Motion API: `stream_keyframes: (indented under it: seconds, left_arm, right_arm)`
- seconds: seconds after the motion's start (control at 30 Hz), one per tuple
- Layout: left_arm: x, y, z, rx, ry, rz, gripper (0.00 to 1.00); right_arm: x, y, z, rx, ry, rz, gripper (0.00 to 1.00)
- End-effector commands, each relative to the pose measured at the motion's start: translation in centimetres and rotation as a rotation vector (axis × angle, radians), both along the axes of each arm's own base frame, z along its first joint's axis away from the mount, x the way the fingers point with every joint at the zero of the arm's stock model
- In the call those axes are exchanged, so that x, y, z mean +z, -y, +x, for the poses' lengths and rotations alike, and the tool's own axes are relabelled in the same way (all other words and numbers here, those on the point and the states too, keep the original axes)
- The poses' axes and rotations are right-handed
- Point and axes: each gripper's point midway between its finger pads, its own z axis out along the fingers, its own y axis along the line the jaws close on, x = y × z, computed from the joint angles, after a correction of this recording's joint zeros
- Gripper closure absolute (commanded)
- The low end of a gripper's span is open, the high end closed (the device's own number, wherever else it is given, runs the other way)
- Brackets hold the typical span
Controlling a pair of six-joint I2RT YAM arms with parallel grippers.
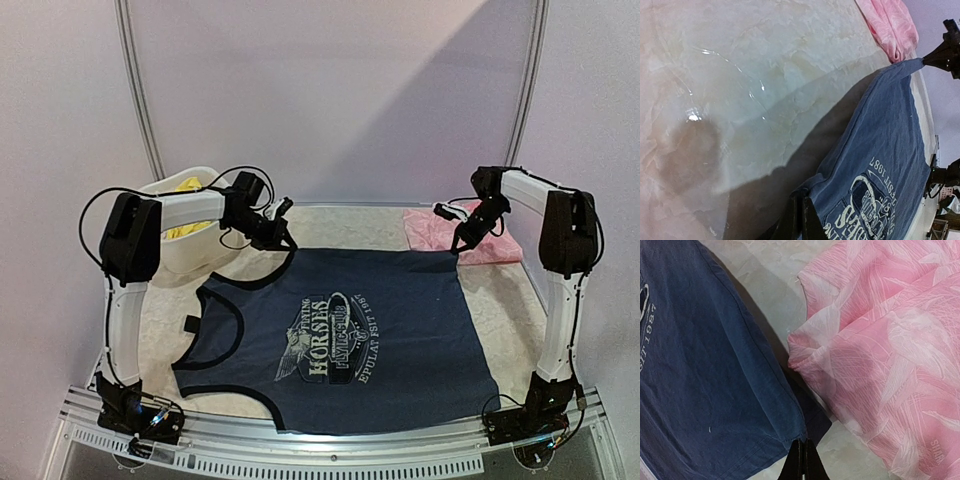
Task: Fold and stack the mixed laundry pile
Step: Fold the flattened tank top at the center of the board.
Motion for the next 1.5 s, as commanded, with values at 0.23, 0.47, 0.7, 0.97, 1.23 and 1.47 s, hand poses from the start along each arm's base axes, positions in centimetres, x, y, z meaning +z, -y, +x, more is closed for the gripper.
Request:
stream_keyframes:
  seconds: [0.23,0.47,0.7,0.97,1.23,1.47]
  left_arm:
    - [1.8,0.3,-3.4,-0.046,0.009,-0.033,1.00]
    - [2.8,0.8,-5.8,-0.088,0.002,-0.037,1.00]
    - [1.3,0.5,-8.2,-0.113,-0.050,0.004,1.00]
    - [-0.1,0.0,-10.3,-0.122,-0.095,0.032,1.00]
    - [-0.4,-0.8,-12.0,-0.128,-0.116,0.049,1.00]
    - [-0.6,-0.8,-12.7,-0.140,-0.129,0.050,1.00]
  right_arm:
    - [1.6,-0.2,-3.1,0.024,0.040,-0.012,1.00]
    - [1.3,-0.1,-5.4,0.028,0.023,-0.020,1.00]
    - [0.9,0.0,-7.3,0.029,-0.001,-0.021,1.00]
    - [-0.2,0.4,-9.4,0.030,-0.022,-0.038,1.00]
    - [-0.3,0.2,-10.9,0.031,-0.031,-0.027,1.00]
    - [-1.5,0.1,-12.0,0.036,-0.065,-0.029,1.00]
